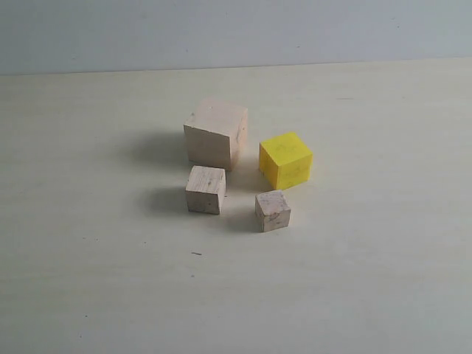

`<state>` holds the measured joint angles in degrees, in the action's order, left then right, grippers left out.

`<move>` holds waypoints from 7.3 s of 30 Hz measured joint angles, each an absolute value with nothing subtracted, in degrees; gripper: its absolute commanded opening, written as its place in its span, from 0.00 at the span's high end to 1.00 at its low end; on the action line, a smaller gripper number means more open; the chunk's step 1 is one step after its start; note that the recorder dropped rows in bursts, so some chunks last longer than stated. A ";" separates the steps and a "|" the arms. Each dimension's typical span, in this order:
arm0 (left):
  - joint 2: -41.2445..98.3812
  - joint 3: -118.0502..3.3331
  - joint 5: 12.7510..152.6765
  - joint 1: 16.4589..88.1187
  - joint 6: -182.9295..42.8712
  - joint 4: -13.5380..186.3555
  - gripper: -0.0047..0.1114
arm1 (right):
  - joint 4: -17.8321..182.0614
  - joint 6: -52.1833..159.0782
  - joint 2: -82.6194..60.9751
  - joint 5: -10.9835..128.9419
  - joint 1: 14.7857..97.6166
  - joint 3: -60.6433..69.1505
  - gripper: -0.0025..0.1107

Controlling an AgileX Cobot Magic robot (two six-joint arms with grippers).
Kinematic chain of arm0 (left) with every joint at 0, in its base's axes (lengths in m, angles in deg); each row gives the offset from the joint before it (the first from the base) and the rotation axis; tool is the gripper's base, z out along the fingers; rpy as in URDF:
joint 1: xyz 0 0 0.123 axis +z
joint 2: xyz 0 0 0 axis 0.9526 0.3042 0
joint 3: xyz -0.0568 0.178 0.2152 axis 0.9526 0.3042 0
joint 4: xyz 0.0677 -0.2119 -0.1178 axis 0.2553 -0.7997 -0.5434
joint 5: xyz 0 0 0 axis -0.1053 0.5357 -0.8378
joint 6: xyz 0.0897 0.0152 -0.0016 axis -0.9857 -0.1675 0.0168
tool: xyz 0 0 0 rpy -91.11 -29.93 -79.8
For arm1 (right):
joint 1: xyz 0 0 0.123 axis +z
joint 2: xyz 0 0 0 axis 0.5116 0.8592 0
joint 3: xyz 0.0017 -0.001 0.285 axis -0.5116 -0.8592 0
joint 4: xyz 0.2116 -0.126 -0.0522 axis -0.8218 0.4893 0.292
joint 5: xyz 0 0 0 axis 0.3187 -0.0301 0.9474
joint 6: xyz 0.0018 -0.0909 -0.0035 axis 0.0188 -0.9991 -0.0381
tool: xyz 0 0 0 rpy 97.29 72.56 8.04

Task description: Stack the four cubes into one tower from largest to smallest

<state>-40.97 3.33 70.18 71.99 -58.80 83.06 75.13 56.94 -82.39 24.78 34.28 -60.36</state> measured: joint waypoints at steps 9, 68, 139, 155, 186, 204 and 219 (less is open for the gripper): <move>-38.34 -6.05 75.47 71.59 -57.00 83.06 0.96 | 71.17 58.61 -81.30 40.56 34.28 -47.18 0.98; 35.33 -43.81 102.47 60.58 -71.75 67.49 0.96 | 81.59 51.60 -28.93 66.22 50.55 -25.62 0.98; 92.67 -98.12 113.18 53.97 -100.63 24.84 0.58 | 79.04 60.33 -16.55 65.51 50.55 -25.25 0.98; 95.69 -101.00 117.24 52.09 -97.87 29.49 0.59 | 78.94 60.33 -16.55 65.37 50.55 -25.25 0.98; 92.14 -101.24 134.71 52.09 -80.37 43.75 0.59 | 78.94 60.33 -16.55 65.25 50.55 -25.25 0.98; 88.33 -97.47 141.91 52.09 -77.36 44.59 0.59 | 78.94 60.33 -16.55 65.72 50.55 -23.96 0.98; 73.54 -93.01 142.83 52.09 -69.87 66.21 0.70 | 78.94 60.44 -16.55 66.17 50.55 -23.96 0.98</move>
